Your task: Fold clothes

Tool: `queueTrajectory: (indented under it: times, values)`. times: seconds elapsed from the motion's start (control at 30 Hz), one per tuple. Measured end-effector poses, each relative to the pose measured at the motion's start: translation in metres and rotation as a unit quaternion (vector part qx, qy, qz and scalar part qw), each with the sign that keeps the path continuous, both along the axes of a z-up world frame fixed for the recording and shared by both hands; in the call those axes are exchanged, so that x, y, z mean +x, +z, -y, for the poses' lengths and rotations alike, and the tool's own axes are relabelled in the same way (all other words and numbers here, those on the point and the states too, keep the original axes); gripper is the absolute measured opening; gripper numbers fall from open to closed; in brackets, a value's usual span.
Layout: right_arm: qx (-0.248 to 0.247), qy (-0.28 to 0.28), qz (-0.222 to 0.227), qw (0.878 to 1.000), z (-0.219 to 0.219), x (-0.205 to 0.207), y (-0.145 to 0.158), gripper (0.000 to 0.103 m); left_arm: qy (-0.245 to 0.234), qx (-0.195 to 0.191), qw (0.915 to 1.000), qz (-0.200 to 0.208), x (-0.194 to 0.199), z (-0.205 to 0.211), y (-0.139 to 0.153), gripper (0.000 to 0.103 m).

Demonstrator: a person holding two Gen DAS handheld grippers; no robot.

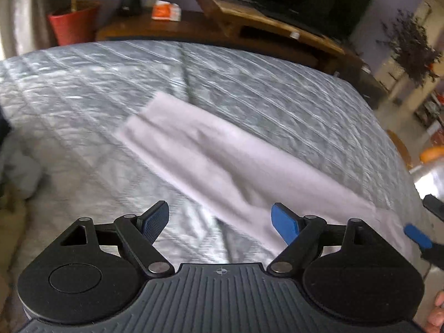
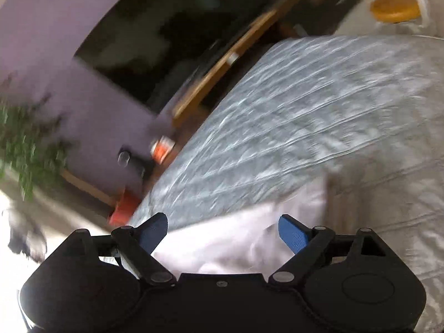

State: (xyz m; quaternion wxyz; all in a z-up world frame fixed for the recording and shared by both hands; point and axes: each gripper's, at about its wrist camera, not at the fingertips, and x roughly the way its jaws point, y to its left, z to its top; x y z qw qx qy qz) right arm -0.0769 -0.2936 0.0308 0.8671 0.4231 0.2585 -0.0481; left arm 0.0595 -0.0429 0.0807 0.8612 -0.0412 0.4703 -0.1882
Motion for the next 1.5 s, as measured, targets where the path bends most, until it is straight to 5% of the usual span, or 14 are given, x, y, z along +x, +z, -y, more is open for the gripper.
queueTrajectory:
  times: [0.07, 0.17, 0.37, 0.53, 0.67, 0.83, 0.97, 1.5]
  values:
    - [-0.019, 0.031, -0.013, 0.999, -0.010, 0.011, 0.004, 0.091, -0.020, 0.016, 0.9997, 0.003, -0.001, 0.010, -0.006, 0.085]
    - [0.010, 0.115, -0.092, 0.989, -0.012, 0.039, -0.014, 0.095, -0.029, 0.027, 0.9992, -0.008, 0.001, 0.019, -0.016, 0.085]
    - [0.022, 0.151, -0.160, 0.975, 0.008, 0.058, -0.037, 0.099, -0.042, 0.026, 0.9987, 0.009, -0.001, 0.032, -0.016, 0.085]
    - [0.069, 0.119, -0.052, 0.989, 0.032, 0.032, -0.004, 0.100, -0.079, 0.042, 0.9956, 0.029, -0.013, 0.051, -0.018, 0.085]
    - [0.019, 0.059, -0.101, 0.993, 0.053, 0.005, -0.012, 0.101, -0.108, 0.056, 0.9916, 0.044, -0.023, 0.065, -0.019, 0.085]
    - [0.124, -0.007, -0.119, 0.985, 0.077, -0.032, -0.056, 0.101, -0.133, 0.063, 0.9870, 0.065, -0.032, 0.079, -0.020, 0.085]
    - [0.153, 0.003, -0.110, 0.982, 0.080, -0.035, -0.069, 0.102, -0.159, 0.074, 0.9814, 0.079, -0.040, 0.091, -0.023, 0.085]
    - [0.087, 0.090, -0.089, 0.988, 0.072, -0.004, -0.058, 0.102, -0.195, 0.131, 0.9705, 0.056, -0.044, 0.105, -0.054, 0.087]
